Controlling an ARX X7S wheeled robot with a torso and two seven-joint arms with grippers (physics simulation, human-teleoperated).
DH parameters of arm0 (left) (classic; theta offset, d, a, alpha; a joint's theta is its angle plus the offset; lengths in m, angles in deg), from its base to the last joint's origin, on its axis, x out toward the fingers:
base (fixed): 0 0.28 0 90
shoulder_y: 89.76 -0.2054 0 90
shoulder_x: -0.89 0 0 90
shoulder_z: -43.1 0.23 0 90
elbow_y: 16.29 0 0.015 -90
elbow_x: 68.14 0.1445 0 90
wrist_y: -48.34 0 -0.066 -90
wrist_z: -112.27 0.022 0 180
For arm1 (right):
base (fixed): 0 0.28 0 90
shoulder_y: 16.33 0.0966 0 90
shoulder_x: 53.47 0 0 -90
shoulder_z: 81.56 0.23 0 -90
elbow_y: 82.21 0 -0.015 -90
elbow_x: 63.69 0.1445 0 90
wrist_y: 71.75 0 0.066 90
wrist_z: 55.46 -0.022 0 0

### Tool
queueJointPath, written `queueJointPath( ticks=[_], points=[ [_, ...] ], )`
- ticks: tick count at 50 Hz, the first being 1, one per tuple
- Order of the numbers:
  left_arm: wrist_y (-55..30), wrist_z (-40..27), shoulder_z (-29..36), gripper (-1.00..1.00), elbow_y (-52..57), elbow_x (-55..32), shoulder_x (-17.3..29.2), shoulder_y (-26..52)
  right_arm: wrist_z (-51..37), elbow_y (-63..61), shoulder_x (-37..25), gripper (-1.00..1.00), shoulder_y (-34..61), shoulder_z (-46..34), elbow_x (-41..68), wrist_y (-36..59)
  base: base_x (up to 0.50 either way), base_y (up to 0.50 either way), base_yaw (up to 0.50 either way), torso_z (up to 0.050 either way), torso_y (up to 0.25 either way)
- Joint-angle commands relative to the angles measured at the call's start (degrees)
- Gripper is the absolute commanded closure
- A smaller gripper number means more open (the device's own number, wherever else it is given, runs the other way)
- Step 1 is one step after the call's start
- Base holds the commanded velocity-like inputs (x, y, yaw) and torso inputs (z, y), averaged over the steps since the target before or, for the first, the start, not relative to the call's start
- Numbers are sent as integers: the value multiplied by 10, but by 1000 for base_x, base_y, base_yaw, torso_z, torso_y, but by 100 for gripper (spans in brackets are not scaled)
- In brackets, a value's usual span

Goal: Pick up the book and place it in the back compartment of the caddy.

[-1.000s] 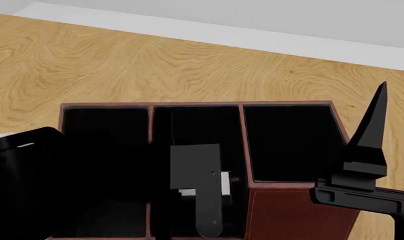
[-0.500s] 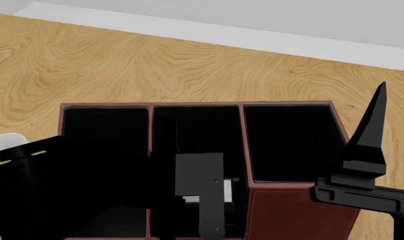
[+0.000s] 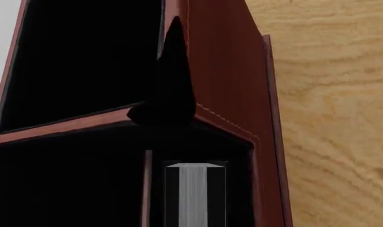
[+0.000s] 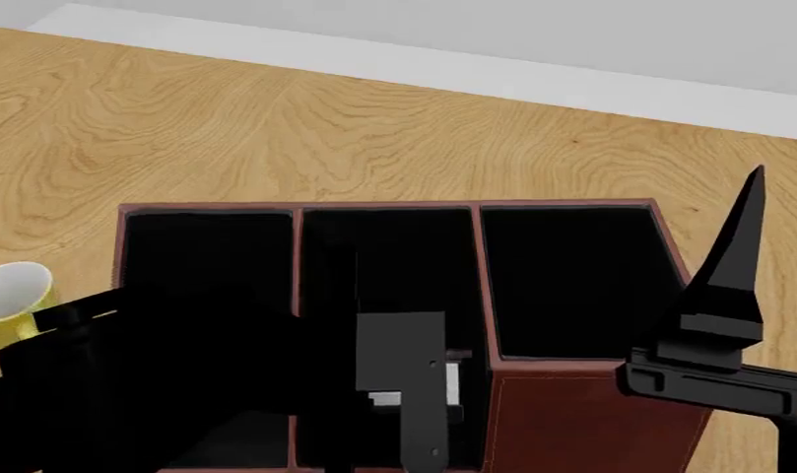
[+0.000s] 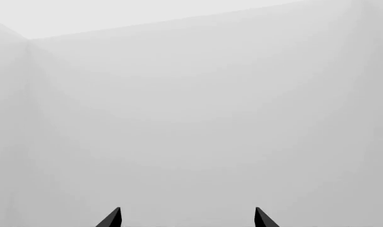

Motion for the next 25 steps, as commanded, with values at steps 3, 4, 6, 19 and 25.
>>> queueJointPath(
  ticks=[3, 4, 6, 19, 25],
  points=[
    [18, 17, -22, 100, -44, 0, -22, -1, 3, -8, 11, -100, -6, 11, -9, 7, 0, 0, 0, 0, 0],
    [20, 17, -21, 100, -46, 0, -23, -2, 3, -8, 11, -100, -7, 11, -9, 6, 0, 0, 0, 0, 0],
    [25, 20, -20, 100, -54, 2, -25, -4, 3, -8, 10, -100, -8, 11, -9, 6, 0, 0, 0, 0, 5],
    [49, 28, -14, 100, -87, 11, -34, -16, 6, 1, 12, -100, -1, 4, -12, 7, 0, 0, 0, 0, 1],
    [59, 31, -12, 100, -100, 14, -38, -21, 7, 4, 12, -100, 0, 3, -12, 7, 0, 0, 0, 0, 2]
  ],
)
